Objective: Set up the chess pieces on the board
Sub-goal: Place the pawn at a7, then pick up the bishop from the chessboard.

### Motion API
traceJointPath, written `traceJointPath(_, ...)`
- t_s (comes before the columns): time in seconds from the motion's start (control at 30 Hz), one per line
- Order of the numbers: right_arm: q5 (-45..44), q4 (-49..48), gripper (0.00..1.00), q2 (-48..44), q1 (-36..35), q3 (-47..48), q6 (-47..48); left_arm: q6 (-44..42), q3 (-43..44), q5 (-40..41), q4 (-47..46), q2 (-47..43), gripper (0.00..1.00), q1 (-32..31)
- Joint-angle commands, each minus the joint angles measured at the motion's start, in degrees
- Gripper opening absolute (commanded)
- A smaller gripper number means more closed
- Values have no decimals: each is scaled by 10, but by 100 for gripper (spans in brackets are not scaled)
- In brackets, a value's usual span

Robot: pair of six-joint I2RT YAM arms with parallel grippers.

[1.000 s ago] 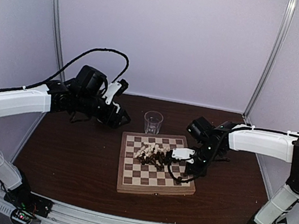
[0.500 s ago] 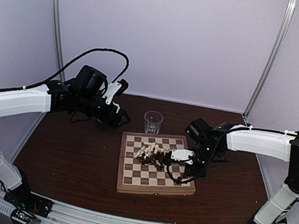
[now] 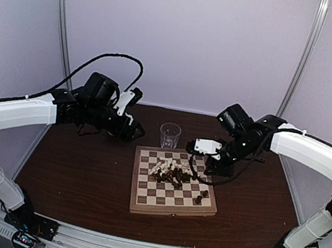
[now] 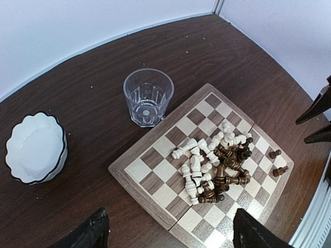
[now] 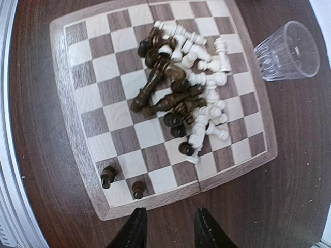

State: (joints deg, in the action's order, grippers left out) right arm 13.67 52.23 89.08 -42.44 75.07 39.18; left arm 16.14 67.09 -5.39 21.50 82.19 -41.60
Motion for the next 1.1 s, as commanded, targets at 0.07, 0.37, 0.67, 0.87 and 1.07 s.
traceJointPath(0.07, 6, 4, 30, 69, 2, 66, 10, 0, 17, -3, -6, 8, 82, 2)
traceJointPath(0.37, 14, -17, 28, 161, -12, 112, 10, -4, 18, 7, -3, 0, 82, 1)
traceJointPath(0.67, 9, -16, 30, 202, -19, 136, 10, -5, 19, 3, -3, -5, 82, 1)
traceJointPath(0.87, 17, -12, 28, 215, -19, 140, 10, -5, 19, 3, -2, -5, 82, 1)
traceJointPath(1.07, 23, -13, 24, 223, -19, 140, 10, -5, 19, 2, -3, -6, 82, 1)
